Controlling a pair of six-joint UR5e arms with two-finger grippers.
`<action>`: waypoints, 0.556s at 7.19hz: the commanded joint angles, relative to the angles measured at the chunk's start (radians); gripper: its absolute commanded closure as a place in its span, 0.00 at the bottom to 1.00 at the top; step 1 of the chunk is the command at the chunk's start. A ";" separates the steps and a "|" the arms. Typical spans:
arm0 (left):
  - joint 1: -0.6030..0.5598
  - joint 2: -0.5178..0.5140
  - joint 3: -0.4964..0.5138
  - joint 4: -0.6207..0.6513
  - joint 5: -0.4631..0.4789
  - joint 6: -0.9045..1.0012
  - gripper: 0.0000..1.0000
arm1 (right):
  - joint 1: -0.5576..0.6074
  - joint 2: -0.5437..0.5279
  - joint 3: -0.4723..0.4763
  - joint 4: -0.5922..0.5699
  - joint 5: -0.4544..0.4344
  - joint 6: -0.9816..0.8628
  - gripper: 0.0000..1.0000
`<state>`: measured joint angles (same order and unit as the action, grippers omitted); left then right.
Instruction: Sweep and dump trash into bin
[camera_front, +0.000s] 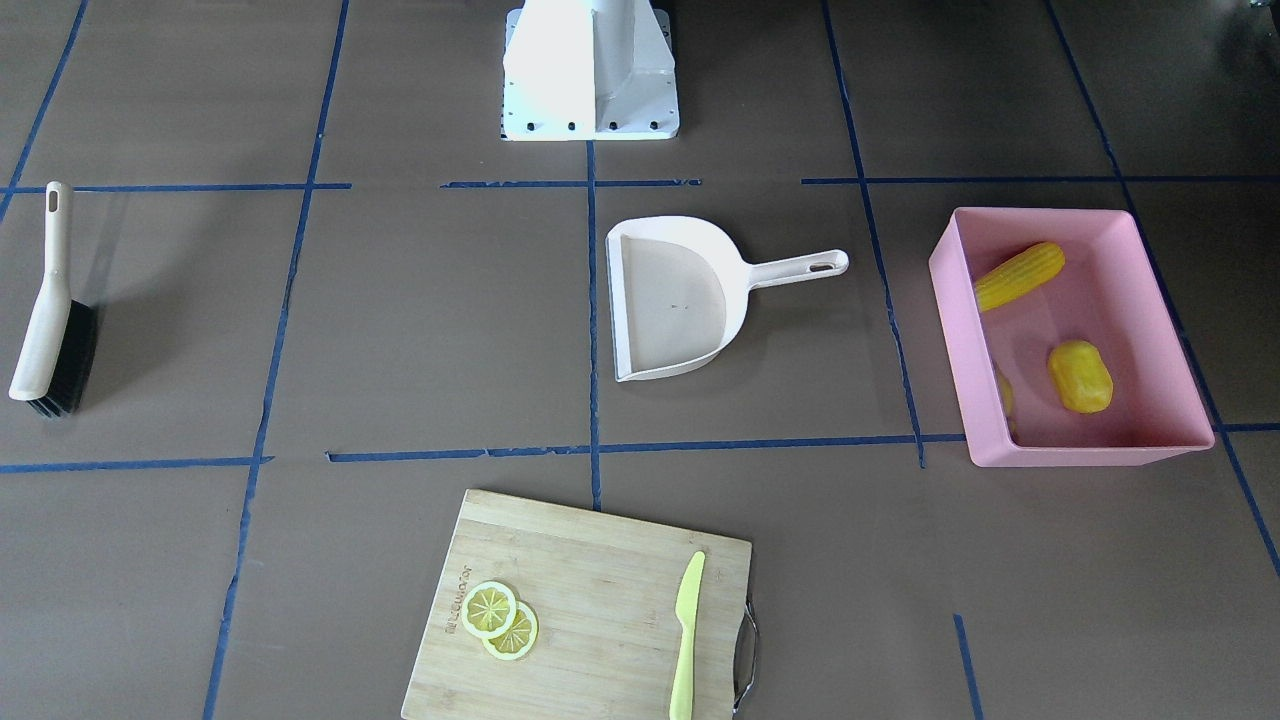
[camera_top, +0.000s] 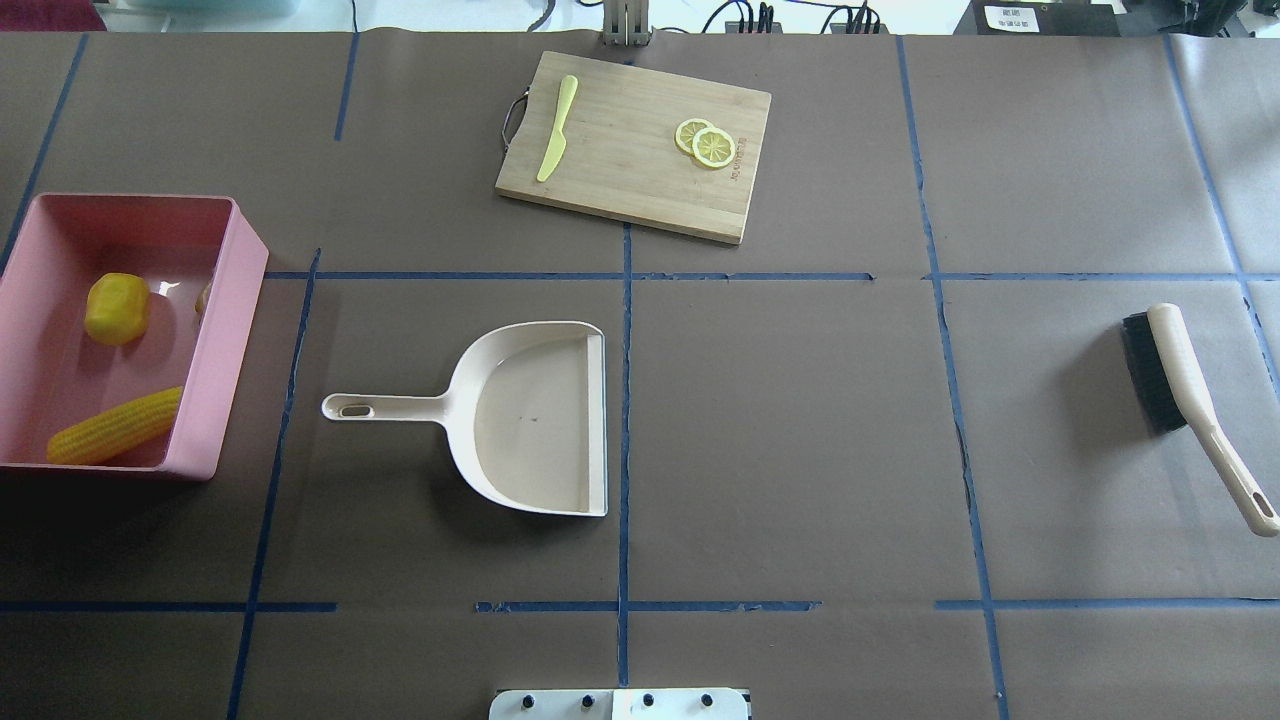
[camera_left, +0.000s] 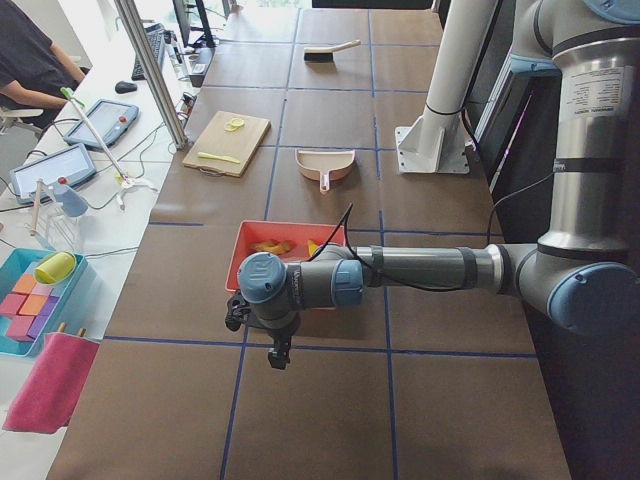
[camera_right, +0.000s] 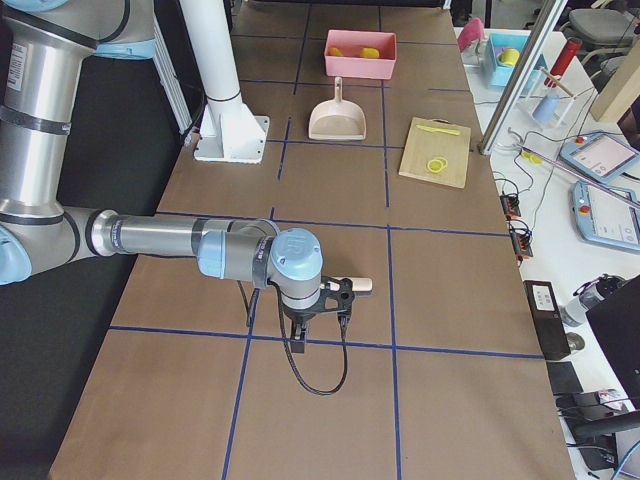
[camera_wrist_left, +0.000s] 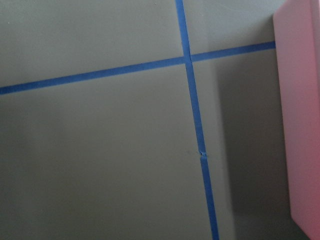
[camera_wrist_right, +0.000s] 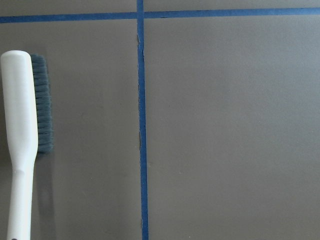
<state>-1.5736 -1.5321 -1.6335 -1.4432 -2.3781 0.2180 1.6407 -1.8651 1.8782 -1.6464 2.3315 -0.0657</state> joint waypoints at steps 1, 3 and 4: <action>-0.002 -0.002 -0.110 0.162 0.003 -0.014 0.00 | 0.001 0.004 -0.004 0.002 -0.004 0.000 0.00; -0.002 -0.016 -0.163 0.276 0.007 -0.014 0.00 | -0.001 0.014 -0.007 0.000 -0.003 0.000 0.00; 0.000 -0.014 -0.163 0.274 0.002 -0.019 0.00 | -0.001 0.014 -0.007 0.000 -0.003 0.000 0.00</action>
<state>-1.5747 -1.5457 -1.7859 -1.1881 -2.3734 0.2023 1.6401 -1.8527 1.8724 -1.6458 2.3281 -0.0659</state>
